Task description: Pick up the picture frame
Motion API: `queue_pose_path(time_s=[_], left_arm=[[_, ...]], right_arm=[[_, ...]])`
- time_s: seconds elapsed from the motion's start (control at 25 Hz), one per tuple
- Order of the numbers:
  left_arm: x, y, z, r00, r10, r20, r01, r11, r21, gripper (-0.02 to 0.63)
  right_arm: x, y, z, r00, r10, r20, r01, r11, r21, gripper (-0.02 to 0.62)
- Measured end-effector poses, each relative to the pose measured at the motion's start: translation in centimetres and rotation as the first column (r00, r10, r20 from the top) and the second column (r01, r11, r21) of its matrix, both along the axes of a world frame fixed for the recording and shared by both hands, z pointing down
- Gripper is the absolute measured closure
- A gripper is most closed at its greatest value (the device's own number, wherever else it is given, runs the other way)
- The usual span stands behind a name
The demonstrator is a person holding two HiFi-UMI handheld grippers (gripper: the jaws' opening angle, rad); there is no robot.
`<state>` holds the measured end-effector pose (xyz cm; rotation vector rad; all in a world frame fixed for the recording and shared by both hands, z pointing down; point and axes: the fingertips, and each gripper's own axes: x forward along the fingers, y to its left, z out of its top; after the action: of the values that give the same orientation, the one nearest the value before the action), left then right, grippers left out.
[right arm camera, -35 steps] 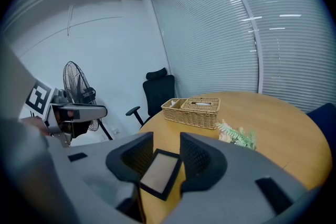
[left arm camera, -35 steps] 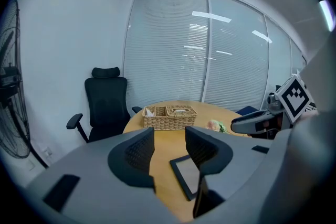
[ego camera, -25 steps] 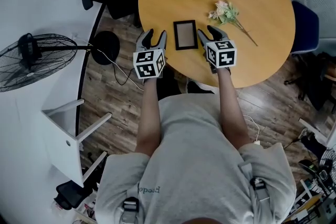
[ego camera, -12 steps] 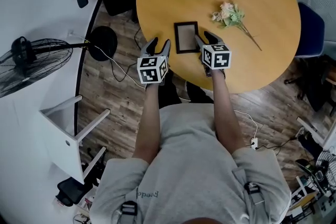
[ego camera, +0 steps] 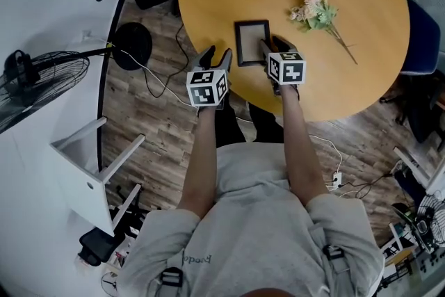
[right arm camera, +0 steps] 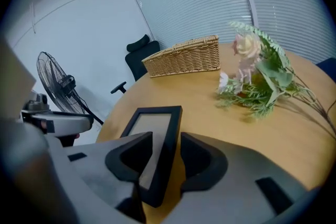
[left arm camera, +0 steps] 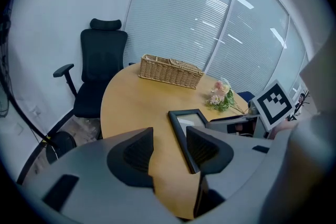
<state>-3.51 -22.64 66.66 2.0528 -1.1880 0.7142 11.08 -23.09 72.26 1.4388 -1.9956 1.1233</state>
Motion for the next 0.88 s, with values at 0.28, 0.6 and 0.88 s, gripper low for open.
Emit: queue_pose_path(time_s=[0.28, 0.6, 0.88], left_arm=[[-0.8, 1.3, 0.8, 1.000, -0.002, 0.001, 0.002, 1.000, -0.026, 0.393], [-1.5, 2.1, 1.3, 1.000, -0.014, -0.007, 0.014, 0.999, -0.037, 0.393], [-3.0, 3.0, 1.8, 0.999, -0.050, -0.008, 0.049, 0.998, -0.047, 0.393]], right_arm=[[-0.1, 0.1, 0.7, 0.999, 0.008, -0.037, -0.008, 1.000, 0.006, 0.451], [-0.3, 0.1, 0.6, 0.998, 0.000, -0.060, 0.000, 1.000, 0.012, 0.472], [-1.1, 0.1, 0.7, 0.999, -0.013, -0.038, 0.014, 1.000, 0.015, 0.488]])
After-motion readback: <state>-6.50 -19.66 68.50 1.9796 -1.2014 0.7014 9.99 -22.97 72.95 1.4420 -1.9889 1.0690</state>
